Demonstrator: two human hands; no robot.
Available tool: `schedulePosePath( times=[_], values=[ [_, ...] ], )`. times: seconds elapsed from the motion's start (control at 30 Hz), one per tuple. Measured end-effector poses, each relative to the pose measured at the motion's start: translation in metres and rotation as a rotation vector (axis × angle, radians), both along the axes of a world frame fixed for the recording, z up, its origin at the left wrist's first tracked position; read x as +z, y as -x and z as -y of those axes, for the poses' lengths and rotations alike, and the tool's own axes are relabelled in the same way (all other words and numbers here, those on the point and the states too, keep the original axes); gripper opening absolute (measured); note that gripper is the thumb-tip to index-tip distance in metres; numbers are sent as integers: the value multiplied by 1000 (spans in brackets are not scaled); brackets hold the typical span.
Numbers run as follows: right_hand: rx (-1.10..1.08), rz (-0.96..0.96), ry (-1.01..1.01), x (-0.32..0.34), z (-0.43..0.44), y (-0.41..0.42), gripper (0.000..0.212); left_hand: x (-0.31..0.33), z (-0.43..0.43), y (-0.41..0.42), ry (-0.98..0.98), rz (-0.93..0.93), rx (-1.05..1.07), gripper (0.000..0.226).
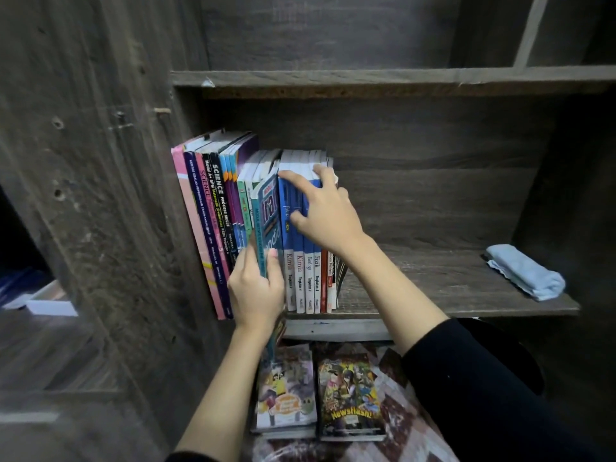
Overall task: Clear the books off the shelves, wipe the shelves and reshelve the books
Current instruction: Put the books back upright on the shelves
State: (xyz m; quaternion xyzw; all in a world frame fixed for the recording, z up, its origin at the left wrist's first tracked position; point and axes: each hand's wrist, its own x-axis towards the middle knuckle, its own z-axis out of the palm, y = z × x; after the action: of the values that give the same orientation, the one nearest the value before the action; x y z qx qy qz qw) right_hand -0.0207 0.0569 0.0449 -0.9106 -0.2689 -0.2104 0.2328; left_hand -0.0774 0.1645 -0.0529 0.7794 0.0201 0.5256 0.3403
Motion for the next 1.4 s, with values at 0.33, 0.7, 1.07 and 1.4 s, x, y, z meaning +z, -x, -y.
schedulePosePath(
  times=[0.33,0.7,1.07,1.4],
  values=[
    [-34,203,-6,-18,4,-8,66,-7,8,-30,-49,-6,199,36],
    [128,-304,-751,-108,19,-16,87,-9,10,-53,42,151,159,52],
    [26,-191,-727,-115,2,-23,90,-29,6,-50,36,171,69,51],
    [57,-234,-770,-122,-1,-19,89,-61,8,-23,92,23,-35,53]
  ],
)
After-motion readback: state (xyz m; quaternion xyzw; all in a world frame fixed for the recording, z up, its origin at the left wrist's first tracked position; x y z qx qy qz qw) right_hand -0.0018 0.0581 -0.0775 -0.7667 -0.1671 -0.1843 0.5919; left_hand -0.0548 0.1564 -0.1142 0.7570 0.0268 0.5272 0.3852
